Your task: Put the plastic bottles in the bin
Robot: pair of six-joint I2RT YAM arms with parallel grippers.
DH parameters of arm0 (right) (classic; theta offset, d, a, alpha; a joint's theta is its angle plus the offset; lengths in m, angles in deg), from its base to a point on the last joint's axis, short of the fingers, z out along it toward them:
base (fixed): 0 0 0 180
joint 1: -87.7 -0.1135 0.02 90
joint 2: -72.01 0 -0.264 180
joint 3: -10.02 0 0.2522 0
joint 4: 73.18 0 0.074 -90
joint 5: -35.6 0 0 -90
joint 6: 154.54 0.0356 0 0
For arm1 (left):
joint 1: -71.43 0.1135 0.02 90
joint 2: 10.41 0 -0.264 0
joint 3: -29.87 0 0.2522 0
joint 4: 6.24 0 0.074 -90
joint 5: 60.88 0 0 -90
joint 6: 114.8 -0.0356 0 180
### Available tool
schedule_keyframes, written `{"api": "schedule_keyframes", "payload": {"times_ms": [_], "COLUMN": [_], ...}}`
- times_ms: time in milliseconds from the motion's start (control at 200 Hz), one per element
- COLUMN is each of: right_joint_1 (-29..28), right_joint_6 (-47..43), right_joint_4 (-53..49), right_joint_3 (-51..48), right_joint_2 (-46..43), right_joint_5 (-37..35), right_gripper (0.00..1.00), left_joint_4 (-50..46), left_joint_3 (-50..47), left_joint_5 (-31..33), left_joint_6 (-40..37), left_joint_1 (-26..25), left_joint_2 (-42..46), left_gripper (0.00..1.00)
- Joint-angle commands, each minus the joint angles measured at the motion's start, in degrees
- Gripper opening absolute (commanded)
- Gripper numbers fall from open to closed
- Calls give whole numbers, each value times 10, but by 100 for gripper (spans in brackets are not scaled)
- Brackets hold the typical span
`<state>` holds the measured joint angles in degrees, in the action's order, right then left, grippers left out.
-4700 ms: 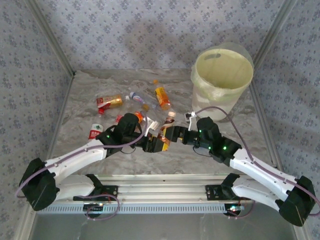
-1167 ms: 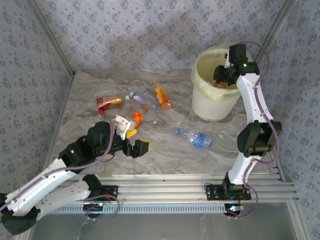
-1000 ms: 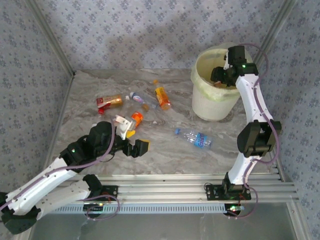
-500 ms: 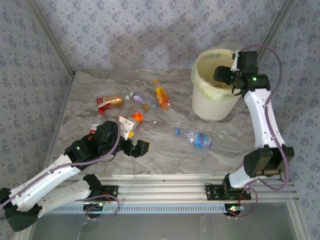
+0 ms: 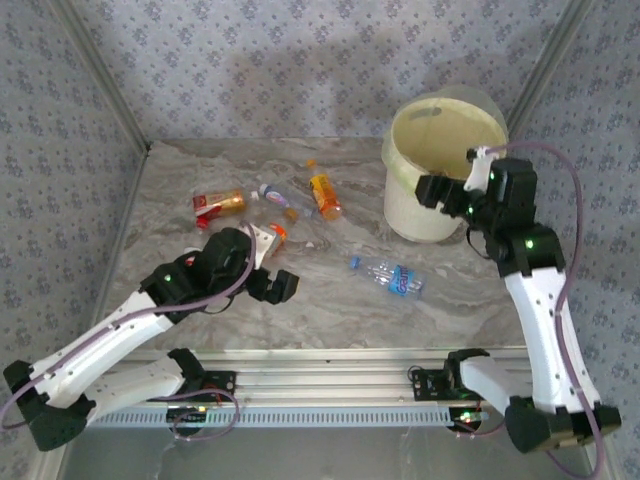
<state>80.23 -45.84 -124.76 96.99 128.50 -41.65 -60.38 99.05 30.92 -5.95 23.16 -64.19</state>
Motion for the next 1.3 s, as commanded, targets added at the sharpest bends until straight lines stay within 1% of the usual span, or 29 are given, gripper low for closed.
{"api": "schedule_keyframes", "payload": {"times_ms": [0, 80, 95, 210, 230, 325, 440, 595, 665, 765, 824, 874, 954, 1174, 1294], "right_joint_1": [-19, -41, -45, -78, -84, -118, -158, -186, -192, -204, -219, -228, -243, -270, -281], "right_joint_6": [48, 71, 75, 103, 108, 134, 186, 263, 262, 239, 231, 227, 223, 215, 211], "right_joint_4": [24, 31, 32, 32, 47, 57, 77, 100, 109, 149, 132, 117, 120, 161, 157], "right_joint_3": [-66, -111, -118, -165, -175, -210, -245, -272, -276, -296, -290, -284, -287, -301, -301], "right_joint_2": [-51, -85, -89, -115, -119, -124, -122, -120, -124, -136, -134, -131, -131, -131, -130], "right_joint_5": [61, 71, 71, 68, 67, 49, 24, -11, -6, 13, -5, -19, -26, 4, -7], "right_gripper": [88, 90, 92, 98, 100, 100, 100, 100, 100, 100, 100, 100, 100, 100, 100], "left_joint_4": [-38, -48, -51, -69, -72, -88, -109, -144, -152, -159, -159, -155, -150, -149, -150], "left_joint_3": [32, 48, 52, 79, 85, 112, 152, 205, 224, 249, 263, 274, 291, 325, 335], "left_joint_5": [-5, -22, -25, -50, -52, -62, -69, -70, -74, -74, -72, -62, -44, 15, 37], "left_joint_6": [-17, -26, -28, -47, -51, -69, -96, -136, -152, -167, -170, -173, -180, -196, -199], "left_joint_1": [33, 62, 68, 108, 115, 139, 153, 165, 174, 188, 194, 195, 195, 195, 195], "left_joint_2": [-28, -56, -61, -109, -115, -164, -222, -308, -348, -403, -435, -457, -490, -558, -581], "left_gripper": [100, 100, 100, 100, 99, 100, 100, 99, 98, 96, 96, 96, 96, 95, 94]}}
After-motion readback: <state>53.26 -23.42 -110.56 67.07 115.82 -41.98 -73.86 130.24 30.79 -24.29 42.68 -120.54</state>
